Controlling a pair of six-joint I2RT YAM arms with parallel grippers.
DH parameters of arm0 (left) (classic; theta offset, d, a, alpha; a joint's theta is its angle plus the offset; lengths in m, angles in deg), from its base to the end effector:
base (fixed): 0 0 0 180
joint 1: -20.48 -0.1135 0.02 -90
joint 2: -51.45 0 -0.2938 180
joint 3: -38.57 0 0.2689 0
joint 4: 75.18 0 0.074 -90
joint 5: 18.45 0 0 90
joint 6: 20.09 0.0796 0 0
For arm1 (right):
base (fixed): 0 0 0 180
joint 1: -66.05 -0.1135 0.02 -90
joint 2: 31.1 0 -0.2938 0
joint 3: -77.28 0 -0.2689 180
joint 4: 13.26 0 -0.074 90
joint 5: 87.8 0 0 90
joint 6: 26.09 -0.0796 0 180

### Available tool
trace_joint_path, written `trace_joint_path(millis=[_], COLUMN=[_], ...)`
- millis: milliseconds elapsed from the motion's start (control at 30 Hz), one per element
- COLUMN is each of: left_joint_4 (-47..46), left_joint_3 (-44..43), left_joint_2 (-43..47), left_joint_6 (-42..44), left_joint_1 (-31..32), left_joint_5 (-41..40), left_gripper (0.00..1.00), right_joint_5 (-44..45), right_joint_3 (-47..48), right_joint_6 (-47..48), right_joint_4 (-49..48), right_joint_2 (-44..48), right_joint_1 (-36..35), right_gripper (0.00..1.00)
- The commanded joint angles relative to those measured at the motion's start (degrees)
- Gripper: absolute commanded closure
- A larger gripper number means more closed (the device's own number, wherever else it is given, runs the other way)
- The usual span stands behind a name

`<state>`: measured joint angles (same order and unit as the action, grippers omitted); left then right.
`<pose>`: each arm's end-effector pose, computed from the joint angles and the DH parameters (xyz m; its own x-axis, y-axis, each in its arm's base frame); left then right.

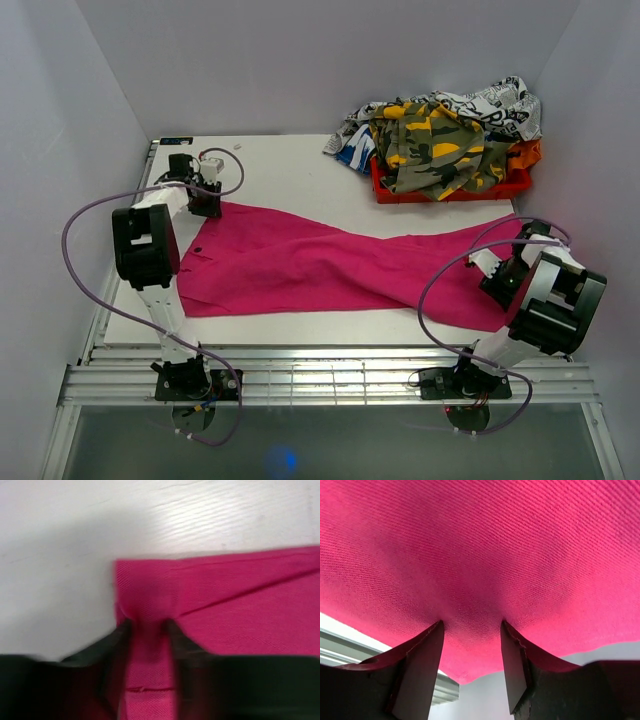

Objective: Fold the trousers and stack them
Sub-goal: Flatten the trousers out

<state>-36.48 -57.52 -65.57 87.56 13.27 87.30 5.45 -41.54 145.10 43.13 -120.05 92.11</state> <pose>0.4797 0.0389 0.1492 -0.8110 0.1915 -0.5528 0.2742 0.9591 -0.0699 0.2389 -0.1219 0.1293 -0.5754 -0.8169 0.0401 -0.8152 0.5689 -0.1092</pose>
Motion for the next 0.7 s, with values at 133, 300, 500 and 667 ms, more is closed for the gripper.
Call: trace_joint_path(millis=[133, 300, 500, 667], left_joint_4=[-1.9, -2.6, -2.5, -2.2], left_joint_3=[-0.7, -0.6, 0.7, 1.2], left_joint_2=[-1.9, -0.3, 1.9, 3.1], left_joint_6=[-0.7, 4.1, 9.6, 11.0], left_joint_1=[-1.5, -9.1, -11.0, -10.6], left_joint_5=[-12.0, -11.0, -6.7, -3.1], left_gripper=[1.00, 1.00, 1.00, 1.00], right_joint_5=[7.6, 8.4, 2.6, -20.7], right_joint_3=[-1.6, -3.0, 0.8, 24.6], right_joint_6=[2.0, 6.1, 5.4, -5.7], right_joint_4=[-8.3, -8.3, -0.8, 14.2], right_joint_2=[-4.1, -2.8, 1.7, -2.1], right_joint_1=[2.8, 5.2, 5.0, 6.0], right_gripper=[0.46, 0.46, 0.40, 0.39])
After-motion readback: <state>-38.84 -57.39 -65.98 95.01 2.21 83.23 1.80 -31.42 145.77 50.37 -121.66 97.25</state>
